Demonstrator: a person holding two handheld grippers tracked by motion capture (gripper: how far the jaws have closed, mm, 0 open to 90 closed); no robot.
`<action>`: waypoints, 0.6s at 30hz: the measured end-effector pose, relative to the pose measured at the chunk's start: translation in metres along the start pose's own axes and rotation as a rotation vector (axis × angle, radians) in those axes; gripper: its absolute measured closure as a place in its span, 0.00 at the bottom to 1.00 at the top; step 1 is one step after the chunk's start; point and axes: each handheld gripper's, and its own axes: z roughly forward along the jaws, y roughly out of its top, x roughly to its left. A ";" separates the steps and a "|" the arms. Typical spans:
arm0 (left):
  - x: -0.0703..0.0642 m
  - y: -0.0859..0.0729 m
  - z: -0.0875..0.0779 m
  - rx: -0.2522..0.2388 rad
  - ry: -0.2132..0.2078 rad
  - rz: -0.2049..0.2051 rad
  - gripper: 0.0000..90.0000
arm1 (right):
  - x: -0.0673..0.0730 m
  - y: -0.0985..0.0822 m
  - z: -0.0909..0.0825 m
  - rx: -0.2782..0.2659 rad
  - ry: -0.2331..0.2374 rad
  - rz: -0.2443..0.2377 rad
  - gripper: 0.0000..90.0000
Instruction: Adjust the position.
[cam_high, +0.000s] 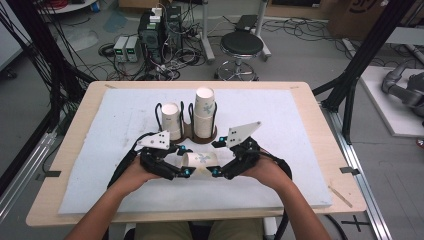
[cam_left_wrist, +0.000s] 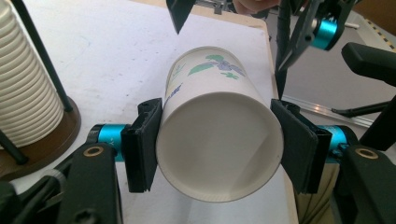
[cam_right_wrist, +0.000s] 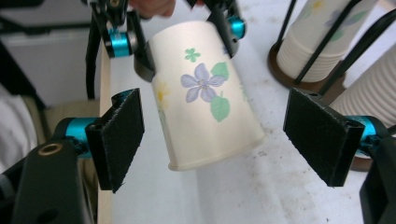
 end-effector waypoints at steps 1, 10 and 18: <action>0.000 -0.001 -0.001 -0.009 0.001 -0.002 0.41 | 0.000 -0.003 -0.001 -0.024 -0.009 0.014 0.23; -0.003 -0.010 -0.008 -0.089 0.028 0.000 0.41 | 0.002 -0.032 -0.006 -0.202 -0.070 0.111 0.23; -0.006 -0.013 -0.010 -0.110 0.024 0.011 0.41 | 0.003 -0.044 -0.006 -0.228 -0.064 0.137 0.23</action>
